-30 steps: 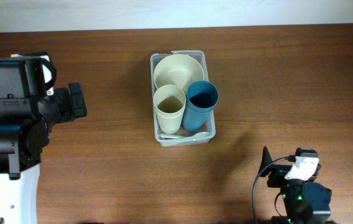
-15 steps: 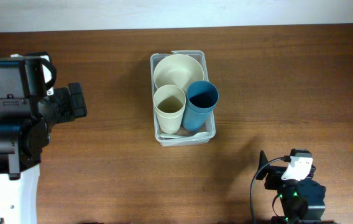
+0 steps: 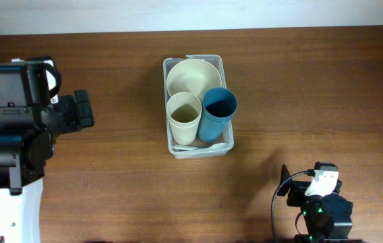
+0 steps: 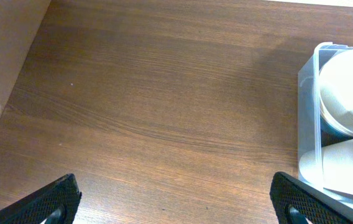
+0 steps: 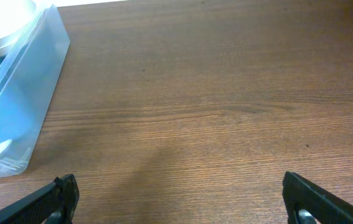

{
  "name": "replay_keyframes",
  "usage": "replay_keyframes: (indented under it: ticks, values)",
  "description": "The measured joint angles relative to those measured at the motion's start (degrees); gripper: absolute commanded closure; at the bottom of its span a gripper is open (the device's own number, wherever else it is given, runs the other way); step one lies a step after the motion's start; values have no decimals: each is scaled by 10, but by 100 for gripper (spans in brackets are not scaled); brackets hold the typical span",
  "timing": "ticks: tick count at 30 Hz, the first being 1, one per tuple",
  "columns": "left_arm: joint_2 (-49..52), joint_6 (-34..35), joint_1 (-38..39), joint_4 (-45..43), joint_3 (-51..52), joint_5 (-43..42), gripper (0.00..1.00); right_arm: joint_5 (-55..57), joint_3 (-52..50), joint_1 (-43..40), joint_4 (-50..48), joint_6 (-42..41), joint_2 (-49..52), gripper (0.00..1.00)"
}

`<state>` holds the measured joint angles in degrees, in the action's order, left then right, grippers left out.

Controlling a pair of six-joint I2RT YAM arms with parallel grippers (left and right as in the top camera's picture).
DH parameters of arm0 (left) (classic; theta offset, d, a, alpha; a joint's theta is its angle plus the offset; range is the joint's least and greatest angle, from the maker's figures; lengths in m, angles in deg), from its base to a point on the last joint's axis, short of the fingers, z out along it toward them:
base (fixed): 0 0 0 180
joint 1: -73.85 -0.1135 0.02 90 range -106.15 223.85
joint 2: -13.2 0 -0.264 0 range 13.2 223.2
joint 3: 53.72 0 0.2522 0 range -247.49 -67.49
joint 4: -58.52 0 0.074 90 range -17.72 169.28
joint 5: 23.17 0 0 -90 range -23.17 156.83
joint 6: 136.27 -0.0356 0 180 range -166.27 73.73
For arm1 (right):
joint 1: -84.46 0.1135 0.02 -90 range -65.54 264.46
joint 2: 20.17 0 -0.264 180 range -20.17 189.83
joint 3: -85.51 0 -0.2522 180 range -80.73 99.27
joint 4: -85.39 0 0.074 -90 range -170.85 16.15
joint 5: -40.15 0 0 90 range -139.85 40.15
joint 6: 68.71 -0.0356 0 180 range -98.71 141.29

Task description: Pack container

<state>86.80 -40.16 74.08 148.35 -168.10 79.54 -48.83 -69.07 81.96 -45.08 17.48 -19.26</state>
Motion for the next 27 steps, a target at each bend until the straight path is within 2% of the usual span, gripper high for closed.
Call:
replay_keyframes:
  ticks: [14,17,20,27]
  values:
    - [-3,0,-1,0,0,3,0,0,0,0,0,0,0,1]
    - [-18,-1,-4,-48,9,4,0,0,0,0,0,0,0,1]
    - [-56,-22,-6,-141,54,-19,0,0,0,0,0,0,0,1]
    - [-201,-64,-6,-304,266,-78,1,-1,-2,0,1,0,0,1]
